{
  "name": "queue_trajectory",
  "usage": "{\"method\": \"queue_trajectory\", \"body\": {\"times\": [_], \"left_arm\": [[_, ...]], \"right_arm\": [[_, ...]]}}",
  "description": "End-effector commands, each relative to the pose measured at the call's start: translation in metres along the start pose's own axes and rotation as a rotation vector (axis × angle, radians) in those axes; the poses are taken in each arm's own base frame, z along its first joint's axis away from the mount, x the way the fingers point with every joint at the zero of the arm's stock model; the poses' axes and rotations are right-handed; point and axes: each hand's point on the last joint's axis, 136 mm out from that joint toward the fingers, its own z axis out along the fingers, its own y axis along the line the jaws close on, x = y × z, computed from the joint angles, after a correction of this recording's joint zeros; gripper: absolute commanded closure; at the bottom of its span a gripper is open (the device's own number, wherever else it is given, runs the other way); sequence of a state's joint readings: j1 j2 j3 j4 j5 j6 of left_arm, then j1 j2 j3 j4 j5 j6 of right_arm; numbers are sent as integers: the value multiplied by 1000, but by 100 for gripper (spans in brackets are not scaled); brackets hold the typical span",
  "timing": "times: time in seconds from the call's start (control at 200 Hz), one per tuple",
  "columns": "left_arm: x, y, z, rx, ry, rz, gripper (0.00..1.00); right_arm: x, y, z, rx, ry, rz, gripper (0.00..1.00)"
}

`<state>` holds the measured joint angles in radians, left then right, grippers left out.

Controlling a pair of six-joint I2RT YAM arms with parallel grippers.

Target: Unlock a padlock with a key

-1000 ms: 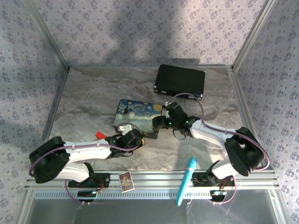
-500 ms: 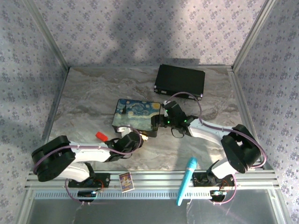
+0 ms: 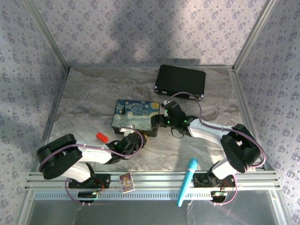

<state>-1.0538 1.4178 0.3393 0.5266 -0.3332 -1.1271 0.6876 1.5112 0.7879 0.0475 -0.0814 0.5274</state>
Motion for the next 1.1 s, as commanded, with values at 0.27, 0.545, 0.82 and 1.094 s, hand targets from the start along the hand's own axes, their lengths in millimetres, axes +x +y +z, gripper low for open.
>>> {"method": "queue_trajectory", "body": {"times": [0.27, 0.545, 0.82, 1.094], "left_arm": [[-4, 6, 12, -105, -13, 4, 55], [13, 39, 19, -244, 54, -77, 70], [24, 36, 9, -302, 166, -101, 87], [35, 37, -14, -283, 267, -117, 98]], "right_arm": [[55, -27, 7, 85, 178, -15, 25], [58, -31, 5, 94, 179, -12, 25], [59, -33, 3, 103, 177, -11, 25], [57, -38, 3, 119, 170, -9, 25]]}}
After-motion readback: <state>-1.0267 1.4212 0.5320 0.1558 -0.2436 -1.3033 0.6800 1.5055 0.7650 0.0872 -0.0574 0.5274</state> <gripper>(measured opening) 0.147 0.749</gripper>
